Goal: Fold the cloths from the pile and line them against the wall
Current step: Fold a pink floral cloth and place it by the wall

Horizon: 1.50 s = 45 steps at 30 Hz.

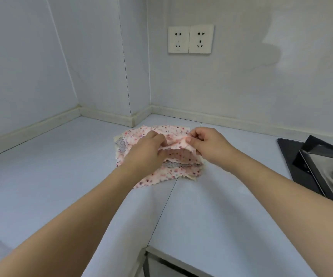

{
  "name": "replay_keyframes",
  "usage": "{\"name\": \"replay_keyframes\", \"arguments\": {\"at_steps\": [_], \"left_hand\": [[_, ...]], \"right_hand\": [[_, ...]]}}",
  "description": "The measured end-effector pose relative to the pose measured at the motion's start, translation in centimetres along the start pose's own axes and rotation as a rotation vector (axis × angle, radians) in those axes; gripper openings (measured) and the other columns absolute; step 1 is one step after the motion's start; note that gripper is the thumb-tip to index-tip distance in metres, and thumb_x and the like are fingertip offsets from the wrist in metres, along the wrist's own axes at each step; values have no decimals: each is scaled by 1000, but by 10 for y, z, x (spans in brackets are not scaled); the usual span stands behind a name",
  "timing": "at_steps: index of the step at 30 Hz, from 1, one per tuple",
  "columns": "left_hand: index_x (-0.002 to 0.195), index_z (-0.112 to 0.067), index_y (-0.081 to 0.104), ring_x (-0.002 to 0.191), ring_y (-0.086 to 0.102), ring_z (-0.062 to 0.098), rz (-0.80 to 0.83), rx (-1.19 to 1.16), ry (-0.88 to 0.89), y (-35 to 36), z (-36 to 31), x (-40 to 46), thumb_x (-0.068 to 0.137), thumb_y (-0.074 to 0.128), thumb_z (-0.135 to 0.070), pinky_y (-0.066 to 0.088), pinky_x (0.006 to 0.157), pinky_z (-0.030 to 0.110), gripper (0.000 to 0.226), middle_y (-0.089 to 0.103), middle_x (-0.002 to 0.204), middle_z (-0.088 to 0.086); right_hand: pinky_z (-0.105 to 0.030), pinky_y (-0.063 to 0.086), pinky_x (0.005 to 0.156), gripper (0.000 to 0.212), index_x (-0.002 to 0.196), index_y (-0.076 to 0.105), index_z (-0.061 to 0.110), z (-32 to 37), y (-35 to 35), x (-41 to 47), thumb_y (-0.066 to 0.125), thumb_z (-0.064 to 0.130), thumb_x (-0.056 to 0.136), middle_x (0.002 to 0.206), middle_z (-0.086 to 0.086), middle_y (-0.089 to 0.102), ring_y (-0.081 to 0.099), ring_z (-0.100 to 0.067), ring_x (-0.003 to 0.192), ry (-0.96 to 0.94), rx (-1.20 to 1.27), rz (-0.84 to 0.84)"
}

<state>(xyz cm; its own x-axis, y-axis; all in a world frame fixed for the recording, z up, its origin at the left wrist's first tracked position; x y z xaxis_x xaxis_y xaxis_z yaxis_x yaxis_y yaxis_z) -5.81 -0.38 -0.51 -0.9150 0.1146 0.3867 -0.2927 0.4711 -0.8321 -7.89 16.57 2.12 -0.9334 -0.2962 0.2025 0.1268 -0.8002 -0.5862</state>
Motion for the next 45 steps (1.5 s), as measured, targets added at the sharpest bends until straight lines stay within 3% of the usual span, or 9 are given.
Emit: {"name": "replay_keyframes", "arguments": {"at_steps": [6,12,18,21,27,31,36,40,45], "left_hand": [[98,-18,57,77,56,25,-136,-146,-31,-81,-45,-23,98,43,-18,45,63,35,14,59,86,1],[90,-21,63,57,51,19,-86,-322,1,-150,-97,-59,95,50,-22,40,52,24,14,63,74,5],[86,-16,69,51,50,9,-29,-371,31,-174,-141,-74,90,63,-30,41,49,18,16,61,69,0],[82,-11,69,49,47,13,54,-352,61,-167,-156,-72,88,66,-34,37,43,16,23,55,64,2],[84,-15,70,60,56,15,183,-212,79,-113,-160,-51,88,63,-28,45,53,21,14,67,75,5],[87,-13,69,74,63,23,174,-175,27,-67,-140,-30,91,57,-20,50,66,30,14,69,83,6],[90,-22,69,87,62,20,33,-225,27,-33,-124,-15,95,54,-22,49,73,33,16,66,96,-4],[106,-16,73,90,56,19,-73,-90,268,-6,-128,-46,95,56,-18,42,76,31,20,62,100,-1],[101,-20,75,79,56,21,83,8,435,51,-103,-115,88,53,-21,47,69,33,26,63,88,-3]], "right_hand": [[-22,42,57,10,98,64,13,71,-48,-56,65,19,90,58,9,55,55,-2,53,-76,3,-64],[-23,36,56,16,105,60,28,126,-76,-128,62,32,90,71,12,49,48,-5,63,-143,-711,174],[-32,41,62,9,80,48,20,156,-117,-168,49,20,89,75,3,50,53,-23,78,-120,-1113,114],[-29,37,65,22,72,49,19,142,-135,-175,45,13,92,73,2,51,53,-22,78,-62,-1005,86],[-33,53,66,14,91,54,22,72,-160,-170,45,12,88,75,2,62,63,-17,68,119,-908,50],[-33,45,66,16,104,50,19,30,-160,-150,43,11,92,90,-6,51,52,-26,78,101,-1024,-23],[-30,40,64,16,93,57,10,-10,-153,-126,41,6,94,94,-8,57,51,-25,78,105,-1011,-108],[-35,48,80,26,103,66,9,-56,-130,-131,42,6,93,110,-9,54,52,-26,97,161,-1007,-44],[-39,41,95,37,127,60,18,-106,-75,-184,50,14,91,120,-4,50,47,-28,113,195,-884,3]]}}
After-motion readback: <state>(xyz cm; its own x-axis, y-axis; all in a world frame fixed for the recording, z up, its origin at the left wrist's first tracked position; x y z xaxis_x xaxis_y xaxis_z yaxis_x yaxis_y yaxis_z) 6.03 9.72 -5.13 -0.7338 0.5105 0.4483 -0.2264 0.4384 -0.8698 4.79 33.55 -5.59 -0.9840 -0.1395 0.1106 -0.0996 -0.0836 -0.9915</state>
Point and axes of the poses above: each hand's wrist, its own x-axis towards the middle knuckle, its own y-axis out of the palm, z = x × y, the point moved 6 cm from there along x, towards the middle knuckle
